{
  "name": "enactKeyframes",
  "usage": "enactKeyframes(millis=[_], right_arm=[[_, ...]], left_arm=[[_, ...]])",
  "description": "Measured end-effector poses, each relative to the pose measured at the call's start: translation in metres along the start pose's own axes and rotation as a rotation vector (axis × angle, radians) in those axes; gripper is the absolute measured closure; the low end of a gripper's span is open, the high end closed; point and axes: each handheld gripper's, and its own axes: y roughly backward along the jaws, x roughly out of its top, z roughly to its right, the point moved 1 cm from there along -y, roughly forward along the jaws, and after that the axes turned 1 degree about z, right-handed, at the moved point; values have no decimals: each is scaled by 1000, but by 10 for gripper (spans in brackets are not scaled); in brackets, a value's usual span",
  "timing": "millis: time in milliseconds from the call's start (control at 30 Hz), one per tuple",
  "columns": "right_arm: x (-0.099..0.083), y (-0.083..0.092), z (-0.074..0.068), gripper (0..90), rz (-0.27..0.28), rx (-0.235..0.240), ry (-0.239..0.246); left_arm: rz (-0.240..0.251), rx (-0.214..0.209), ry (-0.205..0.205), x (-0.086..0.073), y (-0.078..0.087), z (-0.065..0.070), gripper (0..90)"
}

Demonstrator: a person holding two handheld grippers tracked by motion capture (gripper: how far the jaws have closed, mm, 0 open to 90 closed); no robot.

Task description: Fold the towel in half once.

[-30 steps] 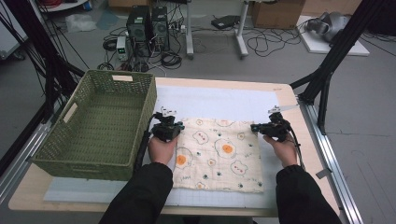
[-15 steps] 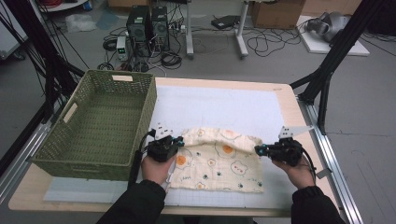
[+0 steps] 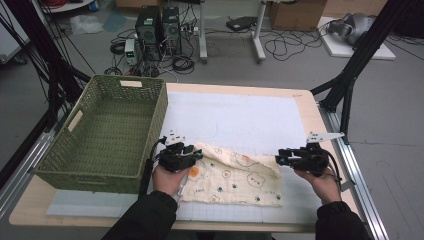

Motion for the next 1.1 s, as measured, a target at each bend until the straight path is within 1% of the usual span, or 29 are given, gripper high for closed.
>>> enactKeyframes(millis=[33, 67, 100, 133, 167, 200, 233, 267, 300, 367, 400, 500, 567, 600, 633, 667, 700, 733, 767, 800, 833, 900, 967, 1033, 1067, 1100], right_arm=[[2, -8, 0, 550, -20, 18, -2], [4, -17, -1, 542, -35, 40, 2], [6, -26, -2, 530, -52, 59, -3], [8, -34, -4, 529, -68, 74, -5], [11, -43, -6, 524, -81, 95, -4], [14, -51, -7, 512, -93, 103, 1], [16, -57, -9, 502, -108, 122, 1], [19, -64, -11, 496, -122, 143, -5], [22, -70, -14, 494, -142, 151, -6], [26, -80, -17, 474, -169, 164, -6], [28, -86, -18, 469, -177, 175, -5], [30, -99, -23, 478, -206, 176, 8], [29, -107, -28, 483, -236, 186, 15], [29, -110, -32, 501, -253, 198, 22], [28, -113, -36, 520, -265, 218, 43], [27, -115, -41, 531, -277, 239, 74], [26, -117, -46, 543, -288, 274, 88], [25, -119, -51, 559, -312, 328, 92], [23, -121, -57, 567, -340, 355, 112], [23, -123, -61, 582, -351, 372, 139], [22, -124, -65, 584, -358, 395, 145], [23, -124, -68, 584, -347, 395, 150], [23, -125, -74, 587, -353, 426, 160], [21, -128, -82, 587, -381, 435, 198], [20, -128, -85, 587, -389, 435, 218], [19, -127, -85, 585, -386, 431, 225]], left_arm=[[-10, -2, 0, -1, -2, -1, 609], [-27, -1, -7, -2, -4, -2, 677], [-41, -2, -11, -3, -5, -2, 704], [-58, -15, -25, -4, -6, -2, 755], [-69, -13, -43, -5, -7, -1, 860], [-75, -13, -49, -6, -7, -1, 885], [-78, -17, -50, -6, -6, -1, 895], [-79, -13, -61, -6, -6, 0, 896], [-80, -10, -68, -6, -5, 1, 896], [-80, -21, -66, -5, -2, 1, 894], [-71, -16, -69, -5, 0, 1, 873], [-36, -23, -38, -1, 5, 1, 725], [-23, -28, -25, 2, 8, 1, 700], [-20, -26, -21, 4, 10, 2, 675], [-8, -30, -13, 5, 11, 1, 663], [-2, -35, -10, 7, 12, 1, 661], [-1, -32, -8, 8, 13, 2, 649], [-8, -24, -15, 9, 13, 2, 633], [-14, -21, -21, 10, 12, 2, 631], [-19, -21, -21, 11, 11, 2, 625], [-15, -24, -16, 12, 11, 2, 621], [-15, -26, -11, 13, 11, 3, 617], [-13, -26, -10, 14, 11, 3, 615], [-18, -24, -14, 15, 11, 3, 604], [-17, -24, -14, 15, 10, 3, 601], [-19, -23, -10, 16, 10, 3, 594]])
